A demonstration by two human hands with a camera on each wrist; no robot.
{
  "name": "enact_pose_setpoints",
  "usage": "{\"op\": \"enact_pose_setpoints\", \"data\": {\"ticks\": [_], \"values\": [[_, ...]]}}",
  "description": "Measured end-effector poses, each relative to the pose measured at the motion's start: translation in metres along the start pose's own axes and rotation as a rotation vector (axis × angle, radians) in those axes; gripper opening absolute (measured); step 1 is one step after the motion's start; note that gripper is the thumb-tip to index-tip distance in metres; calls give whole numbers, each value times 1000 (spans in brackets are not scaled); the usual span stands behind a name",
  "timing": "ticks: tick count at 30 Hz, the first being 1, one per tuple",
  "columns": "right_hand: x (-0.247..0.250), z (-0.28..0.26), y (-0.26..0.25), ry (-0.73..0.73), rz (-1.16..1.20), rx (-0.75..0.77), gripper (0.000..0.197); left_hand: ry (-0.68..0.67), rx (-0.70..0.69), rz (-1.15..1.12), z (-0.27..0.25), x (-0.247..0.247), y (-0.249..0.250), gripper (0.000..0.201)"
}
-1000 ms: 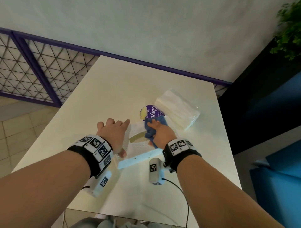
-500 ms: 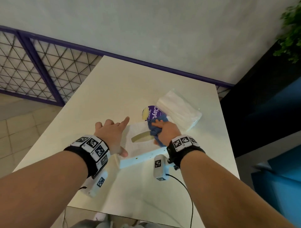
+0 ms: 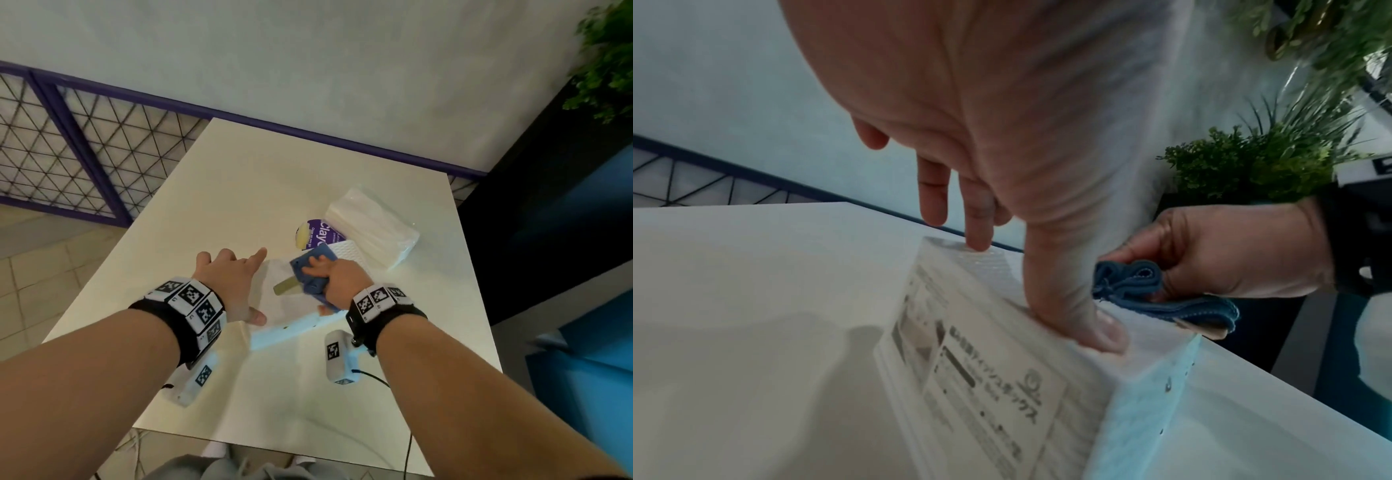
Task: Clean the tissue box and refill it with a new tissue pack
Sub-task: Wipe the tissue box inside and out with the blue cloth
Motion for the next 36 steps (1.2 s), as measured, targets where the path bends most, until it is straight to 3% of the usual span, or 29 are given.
{"op": "enact_pose_setpoints", "data": {"ticks": [3, 5, 8, 14, 16, 18, 23, 25, 30, 34, 36], "values": [[-3, 7, -33, 76, 110, 35, 57, 17, 14, -3, -1, -2, 2, 121], [-13, 13, -71, 117, 133, 165, 52, 43, 22, 46, 0, -1, 4, 122], [-24, 15, -81, 68, -47, 274, 57, 39, 34, 107, 0, -1, 7, 121], [-6, -11, 28, -53, -202, -67, 62, -22, 37, 88, 0, 5, 11, 121], [-3, -10, 38, -56, -180, -166, 62, -15, 38, 71, -1, 4, 11, 122], [-3, -4, 23, 36, -81, -194, 59, -13, 51, 50, -2, 5, 10, 124], [-16, 14, -77, 108, 10, 107, 68, 30, 58, 74, -1, 6, 15, 123], [-18, 21, -80, 86, -19, 131, 73, 43, 59, 98, 0, 6, 17, 121], [-7, 13, 11, 55, -12, -70, 57, -8, 52, 107, 0, 7, 17, 122], [-1, 16, 37, 25, 48, -246, 71, -6, 36, 42, -2, 5, 19, 115], [-3, 22, 33, 78, 198, -370, 81, 1, 34, 37, -3, 5, 20, 115]]}}
Point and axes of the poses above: each hand's wrist, its own z-axis towards the middle knuckle, its own x-axis out of the back of the hand, y = z × x, the point moved 5 cm from there along z, towards the middle knuckle, and after that the axes turned 4 degrees about x, right-handed, at the moved point
